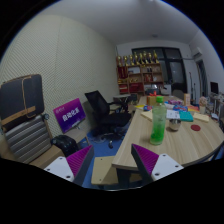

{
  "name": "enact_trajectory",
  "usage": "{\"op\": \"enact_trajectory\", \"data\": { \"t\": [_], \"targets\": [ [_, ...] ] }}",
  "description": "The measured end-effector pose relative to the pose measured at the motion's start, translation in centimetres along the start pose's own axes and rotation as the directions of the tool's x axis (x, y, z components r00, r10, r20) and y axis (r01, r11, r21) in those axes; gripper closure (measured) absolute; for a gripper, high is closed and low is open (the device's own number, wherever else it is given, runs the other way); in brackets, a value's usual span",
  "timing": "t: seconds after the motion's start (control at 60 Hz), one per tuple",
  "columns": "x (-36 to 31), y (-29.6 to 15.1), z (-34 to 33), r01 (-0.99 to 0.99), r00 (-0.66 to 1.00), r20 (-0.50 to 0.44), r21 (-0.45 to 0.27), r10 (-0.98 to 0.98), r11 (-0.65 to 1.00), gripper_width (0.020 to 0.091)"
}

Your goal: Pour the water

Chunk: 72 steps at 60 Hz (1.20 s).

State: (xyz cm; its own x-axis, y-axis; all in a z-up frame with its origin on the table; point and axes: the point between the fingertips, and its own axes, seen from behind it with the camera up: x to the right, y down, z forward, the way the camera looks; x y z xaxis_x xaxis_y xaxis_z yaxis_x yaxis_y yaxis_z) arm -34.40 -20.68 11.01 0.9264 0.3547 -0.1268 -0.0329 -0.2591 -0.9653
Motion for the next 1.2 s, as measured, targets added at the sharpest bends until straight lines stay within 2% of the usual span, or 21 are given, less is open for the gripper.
{"op": "enact_trajectory", "data": {
  "t": [0.217,0.3,0.55,0.667,0.883,1.1,1.167,1.2],
  "targets": [
    [1.9,-0.2,0.7,-0.006,1.000,-0.027,0.005,0.006,1.000,0.0266],
    [3.1,-1.2,1.6,0.020,1.000,-0.023,0.058,-0.019,0.998,0.0267],
    [12.4,-3.5,6.4,0.057,0.982,-0.188,0.105,-0.036,0.993,0.0271],
    [15.3,-4.5,9.9,0.102,0.970,-0.230,0.124,-0.072,0.987,0.0270],
    [21.0,-4.7,15.8,0.103,0.951,-0.301,0.100,-0.069,0.990,0.0272],
    [22.4,-4.6,20.5,0.137,0.949,-0.298,0.088,-0.105,0.987,0.0281],
    [23.0,-3.9,21.1,0.147,0.944,-0.306,0.069,-0.119,0.987,0.0582],
    [22.9,-4.2,21.0,0.136,0.948,-0.301,0.088,-0.104,0.987,0.0588]
  ]
}}
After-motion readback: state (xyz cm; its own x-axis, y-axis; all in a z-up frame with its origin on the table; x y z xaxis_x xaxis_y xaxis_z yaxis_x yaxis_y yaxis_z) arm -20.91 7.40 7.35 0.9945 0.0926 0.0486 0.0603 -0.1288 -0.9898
